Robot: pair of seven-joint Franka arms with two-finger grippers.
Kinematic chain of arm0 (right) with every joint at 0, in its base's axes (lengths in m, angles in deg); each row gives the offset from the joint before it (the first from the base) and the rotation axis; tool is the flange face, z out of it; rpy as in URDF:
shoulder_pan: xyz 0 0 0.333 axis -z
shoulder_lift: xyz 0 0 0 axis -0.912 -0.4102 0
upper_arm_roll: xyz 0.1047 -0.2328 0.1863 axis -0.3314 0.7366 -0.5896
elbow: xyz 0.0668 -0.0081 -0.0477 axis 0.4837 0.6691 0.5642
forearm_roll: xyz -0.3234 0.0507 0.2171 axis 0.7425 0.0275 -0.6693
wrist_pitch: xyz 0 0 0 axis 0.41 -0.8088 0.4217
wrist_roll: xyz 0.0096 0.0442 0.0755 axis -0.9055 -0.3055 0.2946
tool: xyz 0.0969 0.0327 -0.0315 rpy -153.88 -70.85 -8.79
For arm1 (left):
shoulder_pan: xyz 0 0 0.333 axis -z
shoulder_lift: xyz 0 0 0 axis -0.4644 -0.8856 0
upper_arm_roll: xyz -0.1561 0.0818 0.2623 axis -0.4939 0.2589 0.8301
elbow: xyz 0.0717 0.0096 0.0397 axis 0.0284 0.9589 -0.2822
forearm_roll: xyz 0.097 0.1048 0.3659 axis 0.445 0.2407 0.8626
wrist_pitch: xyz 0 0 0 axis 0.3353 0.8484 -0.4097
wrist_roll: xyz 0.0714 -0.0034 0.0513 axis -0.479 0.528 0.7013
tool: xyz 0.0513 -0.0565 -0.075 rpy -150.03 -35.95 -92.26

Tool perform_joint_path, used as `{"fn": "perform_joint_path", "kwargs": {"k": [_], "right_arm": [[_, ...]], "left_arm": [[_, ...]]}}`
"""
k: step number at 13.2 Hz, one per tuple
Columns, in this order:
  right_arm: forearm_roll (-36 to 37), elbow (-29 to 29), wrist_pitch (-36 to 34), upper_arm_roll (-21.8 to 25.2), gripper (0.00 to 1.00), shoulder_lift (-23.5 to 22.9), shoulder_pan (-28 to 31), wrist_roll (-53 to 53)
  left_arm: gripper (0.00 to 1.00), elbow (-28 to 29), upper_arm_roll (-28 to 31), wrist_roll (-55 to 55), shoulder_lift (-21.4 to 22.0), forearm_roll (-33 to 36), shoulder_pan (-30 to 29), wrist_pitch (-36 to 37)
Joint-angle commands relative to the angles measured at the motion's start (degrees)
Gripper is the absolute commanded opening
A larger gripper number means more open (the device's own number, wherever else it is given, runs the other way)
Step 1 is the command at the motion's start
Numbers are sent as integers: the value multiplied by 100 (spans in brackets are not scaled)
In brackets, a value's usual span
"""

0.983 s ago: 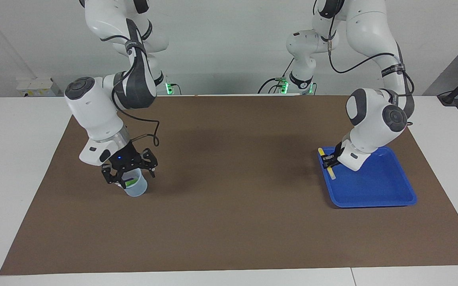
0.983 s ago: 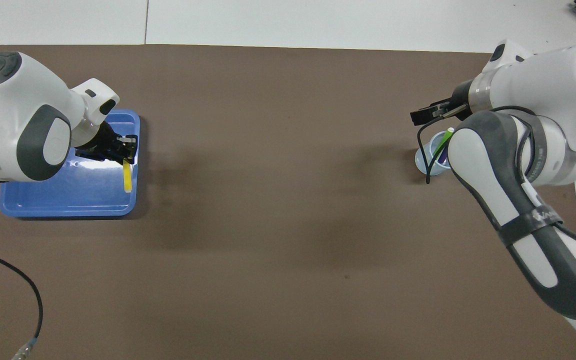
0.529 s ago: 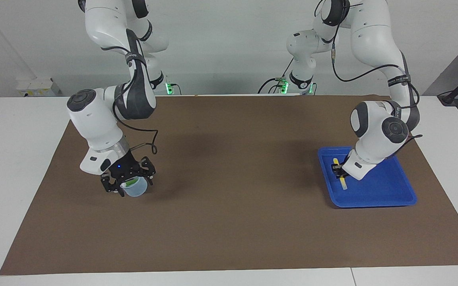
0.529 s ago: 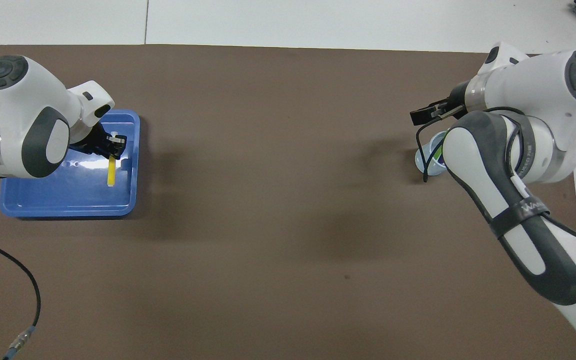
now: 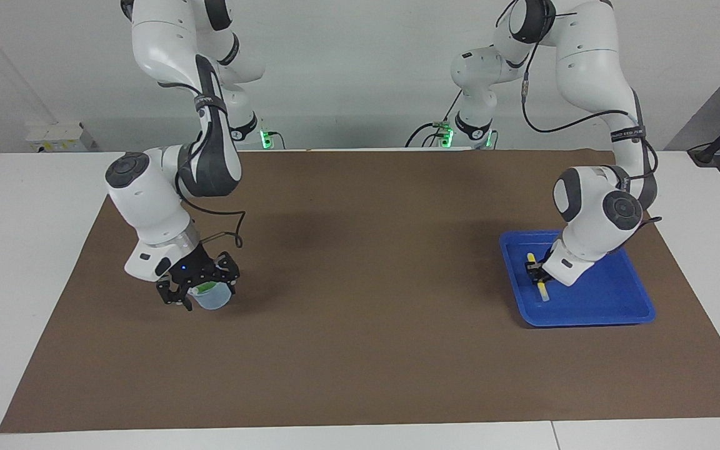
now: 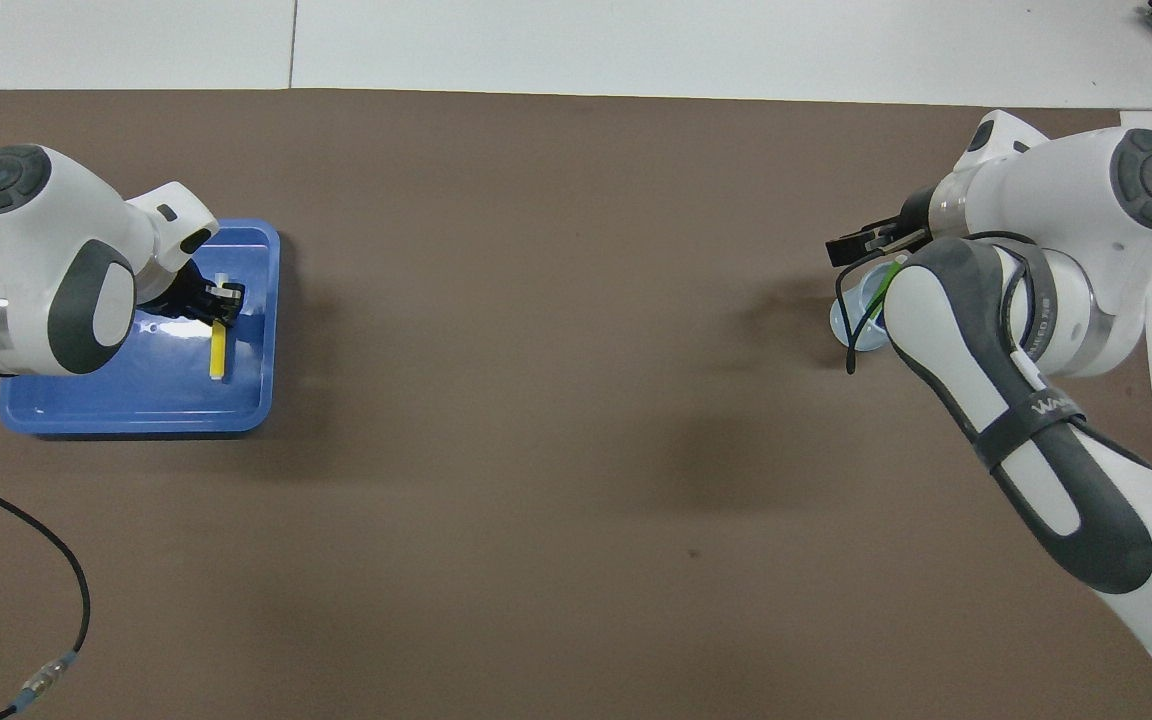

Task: Right arm passes pens to left for tray arrangement
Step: 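Open the left gripper to release the pen and lift away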

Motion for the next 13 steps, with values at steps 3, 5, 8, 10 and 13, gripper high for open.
{"fn": "perform_joint_path", "kwargs": {"k": [3,5,8,10,13], "right_arm": [[-92,356,-75,-105,100,214,94,-387],[-259,338,-198,-105,100,240,85,-546],[-286,347,-216,-105,100,249,58,-555],[-295,356,-216,-96,100,249,67,-546],[-286,321,-207,-96,100,240,58,-537]], "left_arm": [[0,202,5,-2,90,72,-10,-241],[2,211,5,-2,90,72,-71,-250],[100,194,5,-2,98,54,-89,-154],[100,54,-4,-37,98,36,-89,48],[100,-18,5,-11,378,28,-81,163]]}}
